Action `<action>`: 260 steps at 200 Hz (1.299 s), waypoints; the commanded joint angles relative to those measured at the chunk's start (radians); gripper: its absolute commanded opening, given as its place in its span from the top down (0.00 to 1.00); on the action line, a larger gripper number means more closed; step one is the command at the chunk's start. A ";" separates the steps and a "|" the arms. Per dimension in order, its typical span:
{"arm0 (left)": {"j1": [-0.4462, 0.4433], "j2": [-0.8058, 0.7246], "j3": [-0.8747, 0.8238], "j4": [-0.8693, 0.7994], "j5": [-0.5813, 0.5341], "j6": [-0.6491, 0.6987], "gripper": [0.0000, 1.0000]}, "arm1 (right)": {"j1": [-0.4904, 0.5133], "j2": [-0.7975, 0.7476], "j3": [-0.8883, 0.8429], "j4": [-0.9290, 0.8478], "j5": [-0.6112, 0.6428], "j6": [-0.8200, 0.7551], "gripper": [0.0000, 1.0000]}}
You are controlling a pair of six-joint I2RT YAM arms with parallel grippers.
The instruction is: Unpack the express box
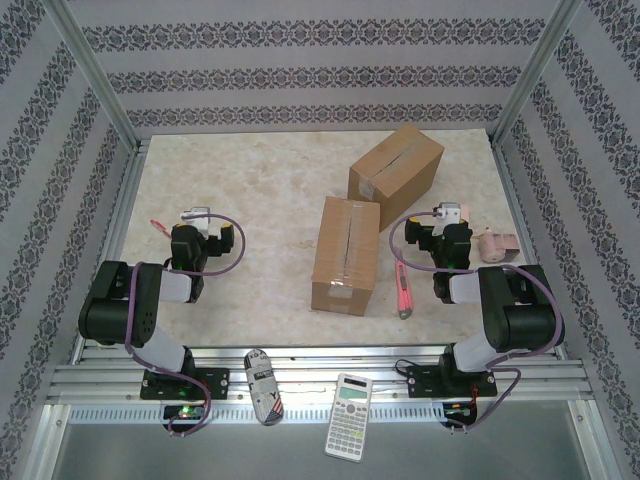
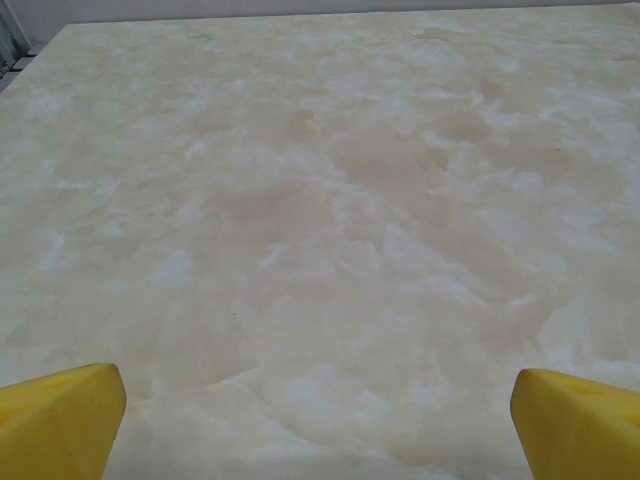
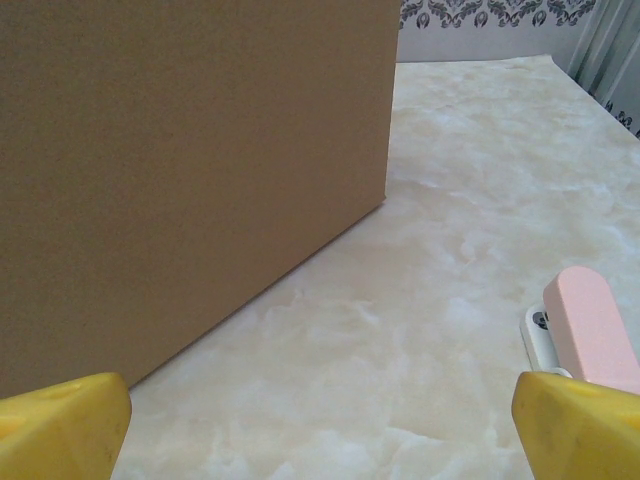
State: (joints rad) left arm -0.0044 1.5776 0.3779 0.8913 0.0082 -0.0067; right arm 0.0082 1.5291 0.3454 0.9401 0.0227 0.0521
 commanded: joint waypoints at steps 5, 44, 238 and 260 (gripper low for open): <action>0.010 0.014 0.013 0.046 0.011 0.007 0.01 | -0.008 0.012 0.023 0.039 -0.023 -0.007 0.02; 0.010 0.013 0.013 0.046 0.010 0.007 0.01 | -0.010 0.010 0.021 0.042 -0.029 -0.006 0.02; -0.094 -0.454 0.725 -1.470 0.153 -0.460 0.00 | 0.089 -0.484 0.702 -1.694 -0.155 0.359 0.02; -0.204 -0.451 0.807 -1.617 0.197 -0.460 0.00 | 0.180 -0.494 0.699 -1.722 -0.212 0.429 0.02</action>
State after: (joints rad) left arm -0.1135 1.1271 1.0996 -0.4183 0.0998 -0.4164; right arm 0.1116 1.0458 1.0332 -0.5587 -0.0799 0.3637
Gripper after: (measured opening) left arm 0.997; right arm 0.977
